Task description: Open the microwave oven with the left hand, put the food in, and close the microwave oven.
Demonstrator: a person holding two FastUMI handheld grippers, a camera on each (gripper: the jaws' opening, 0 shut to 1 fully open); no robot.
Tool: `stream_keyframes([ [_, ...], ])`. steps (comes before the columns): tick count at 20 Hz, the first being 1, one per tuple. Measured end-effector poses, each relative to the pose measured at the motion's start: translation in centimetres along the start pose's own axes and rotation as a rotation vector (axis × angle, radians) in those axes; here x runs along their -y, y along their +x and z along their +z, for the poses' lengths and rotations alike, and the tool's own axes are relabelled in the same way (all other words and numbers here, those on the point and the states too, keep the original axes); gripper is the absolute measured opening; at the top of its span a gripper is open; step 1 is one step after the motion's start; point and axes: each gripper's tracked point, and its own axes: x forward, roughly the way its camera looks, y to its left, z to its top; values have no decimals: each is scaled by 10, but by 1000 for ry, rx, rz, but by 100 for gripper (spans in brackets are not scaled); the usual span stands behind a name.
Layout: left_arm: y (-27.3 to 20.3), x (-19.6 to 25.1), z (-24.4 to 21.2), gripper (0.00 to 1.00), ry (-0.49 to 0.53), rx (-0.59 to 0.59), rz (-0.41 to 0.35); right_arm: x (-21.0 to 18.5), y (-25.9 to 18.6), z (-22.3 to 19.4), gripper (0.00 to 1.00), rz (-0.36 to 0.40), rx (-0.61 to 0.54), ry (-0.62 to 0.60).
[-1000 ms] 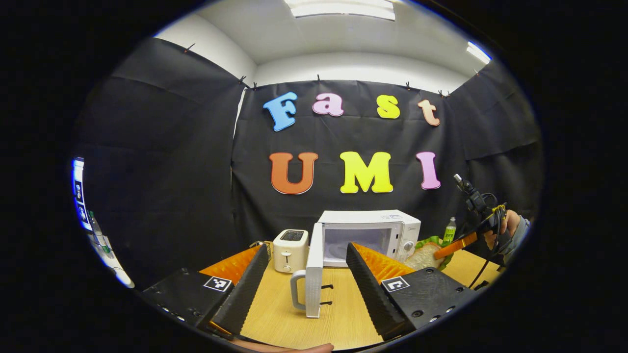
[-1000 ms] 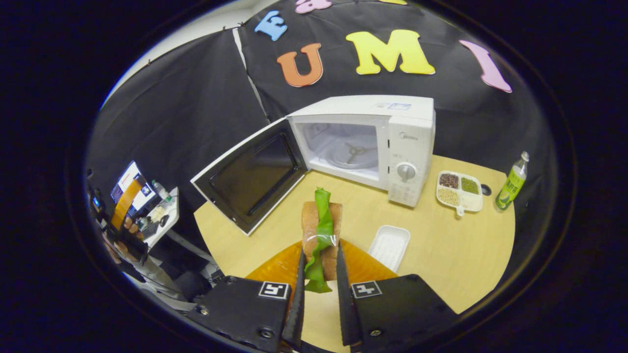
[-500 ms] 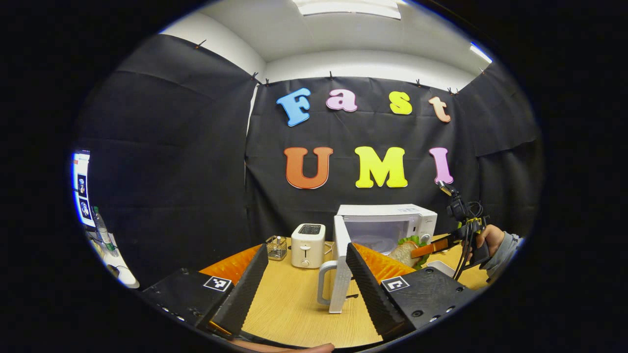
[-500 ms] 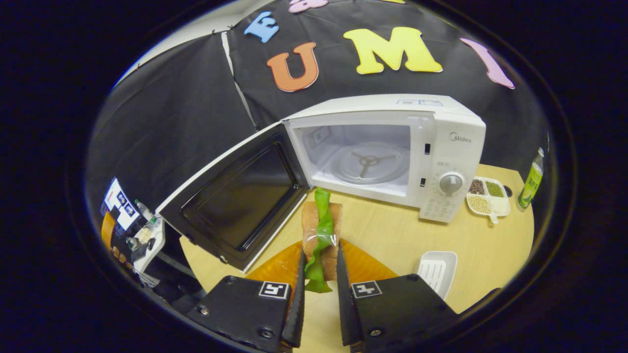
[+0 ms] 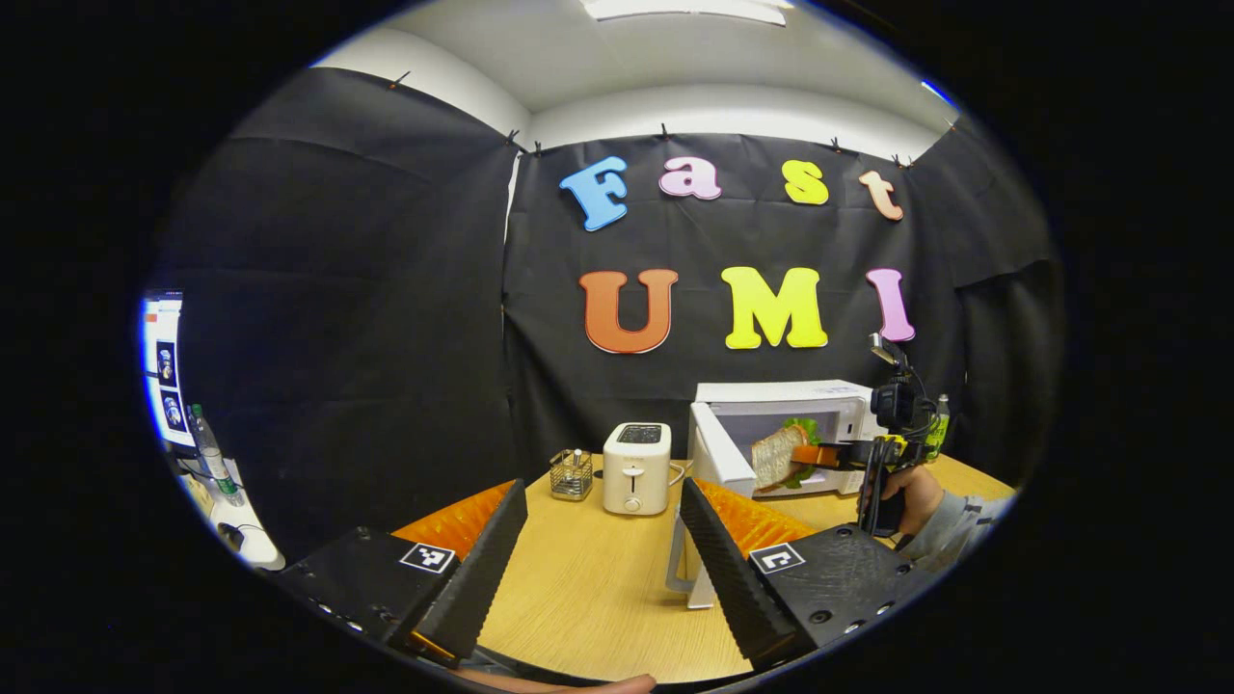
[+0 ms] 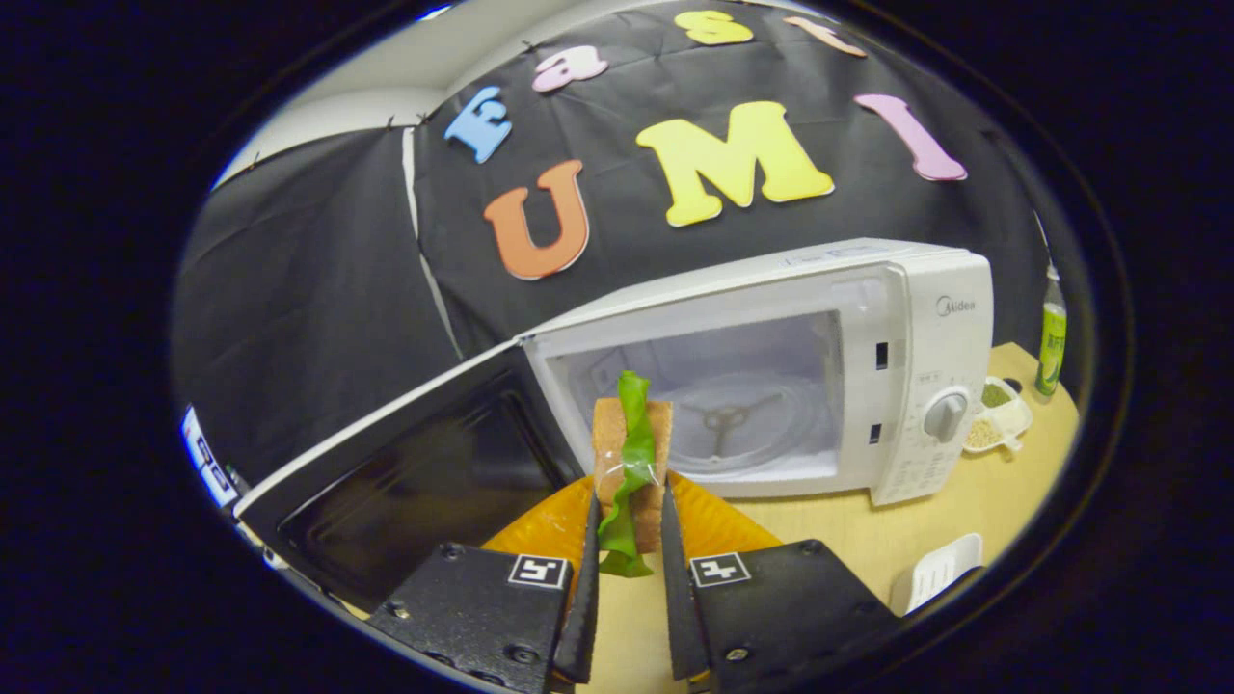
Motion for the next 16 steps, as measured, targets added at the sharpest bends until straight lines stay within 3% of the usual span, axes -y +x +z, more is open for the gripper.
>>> stream_keyframes([
  [7, 14, -13, -9, 95, -26, -13, 43, 28, 86, 3, 33, -158, 210, 81],
  [10, 19, -24, -13, 95, -15, -17, 99, 45, 109, 0, 33, -193, 250, 135],
  [16, 28, -4, -27, 95, 8, -28, 67, 69, 127, -2, 30, -255, 263, 101],
])
